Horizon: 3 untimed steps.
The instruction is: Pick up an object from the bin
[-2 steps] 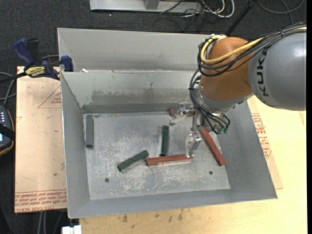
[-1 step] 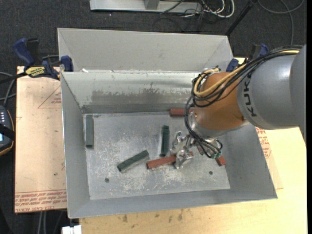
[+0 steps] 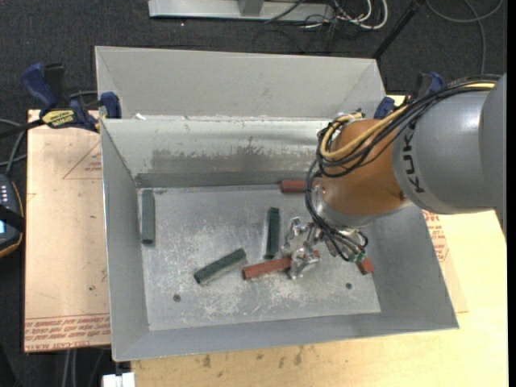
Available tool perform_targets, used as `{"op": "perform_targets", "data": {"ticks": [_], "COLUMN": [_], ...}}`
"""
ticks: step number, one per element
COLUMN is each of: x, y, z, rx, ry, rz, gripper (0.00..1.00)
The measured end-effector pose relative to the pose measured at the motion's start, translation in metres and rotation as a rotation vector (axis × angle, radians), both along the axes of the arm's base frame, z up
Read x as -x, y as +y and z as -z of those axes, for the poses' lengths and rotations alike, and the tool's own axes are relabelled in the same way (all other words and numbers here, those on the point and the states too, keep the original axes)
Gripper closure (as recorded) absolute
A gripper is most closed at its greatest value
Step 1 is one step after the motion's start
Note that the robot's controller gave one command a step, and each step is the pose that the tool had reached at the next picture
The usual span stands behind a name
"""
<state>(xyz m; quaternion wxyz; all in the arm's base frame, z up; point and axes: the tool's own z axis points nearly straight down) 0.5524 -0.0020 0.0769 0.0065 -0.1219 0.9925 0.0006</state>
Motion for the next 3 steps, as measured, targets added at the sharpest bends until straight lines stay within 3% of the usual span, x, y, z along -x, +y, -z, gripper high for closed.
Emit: {"op": "perform_targets", "data": {"ticks": [1,2,3], "x": [0.001,-0.013,0.021], "y": [0.000,-0.018,0.010], "z": [-0.003,-0.032,-0.209], "rx": [0.000,0.003,0.005], "ry": [0.002,0.001,0.008], "rz": [0.000,-0.093,-0.413], "gripper": [1.00,1.00,1.00]}}
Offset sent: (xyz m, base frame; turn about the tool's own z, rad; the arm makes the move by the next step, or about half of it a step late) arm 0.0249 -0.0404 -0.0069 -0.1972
